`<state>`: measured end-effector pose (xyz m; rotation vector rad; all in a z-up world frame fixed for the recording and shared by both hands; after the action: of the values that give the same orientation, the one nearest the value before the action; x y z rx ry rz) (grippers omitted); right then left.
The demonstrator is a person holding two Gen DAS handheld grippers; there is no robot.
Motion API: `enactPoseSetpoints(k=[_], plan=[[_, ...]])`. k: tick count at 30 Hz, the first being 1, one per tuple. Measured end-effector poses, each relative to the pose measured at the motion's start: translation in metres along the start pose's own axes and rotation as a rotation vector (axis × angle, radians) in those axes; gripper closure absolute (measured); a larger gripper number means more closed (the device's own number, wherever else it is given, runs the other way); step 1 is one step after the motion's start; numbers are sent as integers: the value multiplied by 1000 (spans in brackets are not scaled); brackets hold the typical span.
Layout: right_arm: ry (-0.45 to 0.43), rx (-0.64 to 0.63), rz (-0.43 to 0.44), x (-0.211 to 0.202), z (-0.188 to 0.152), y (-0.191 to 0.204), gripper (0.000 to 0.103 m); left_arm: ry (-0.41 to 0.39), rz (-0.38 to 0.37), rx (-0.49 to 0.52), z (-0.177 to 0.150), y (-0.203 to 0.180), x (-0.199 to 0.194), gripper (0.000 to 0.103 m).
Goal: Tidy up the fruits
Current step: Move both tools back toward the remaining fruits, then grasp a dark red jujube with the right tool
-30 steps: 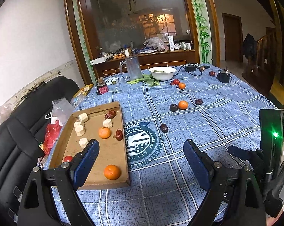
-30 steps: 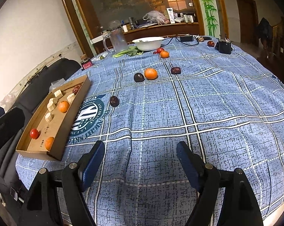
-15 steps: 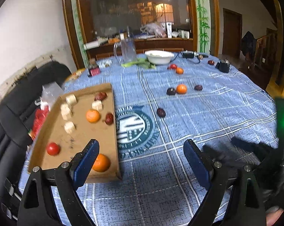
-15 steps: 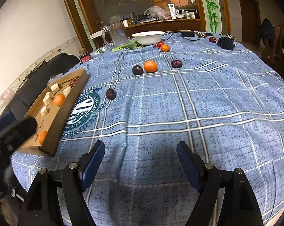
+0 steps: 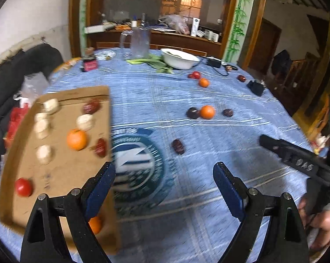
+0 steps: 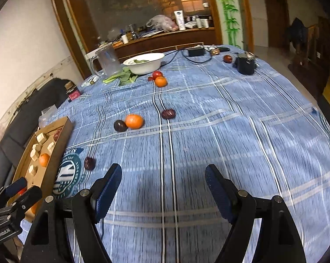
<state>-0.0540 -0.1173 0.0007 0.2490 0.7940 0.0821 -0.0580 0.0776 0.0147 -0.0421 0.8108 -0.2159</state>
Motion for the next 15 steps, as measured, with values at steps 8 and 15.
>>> enactPoseSetpoints(k=[8, 15], plan=[[18, -152, -40, 51, 34, 6, 23, 26, -33, 40, 20, -22, 41, 13], [45, -132, -40, 90, 59, -1, 31, 53, -67, 55, 37, -37, 65, 19]])
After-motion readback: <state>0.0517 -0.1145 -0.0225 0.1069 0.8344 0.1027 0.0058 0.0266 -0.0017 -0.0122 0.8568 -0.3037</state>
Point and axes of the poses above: each gripper's, at about its wrist camera, not at the fingertips, and x roughly the way its jaws point, y to its left, z to its top, the point moved 8 cm from there along x, roughly the way its jaws point, and after that the axes turned 1 degree about x, right-handed, at the moved point
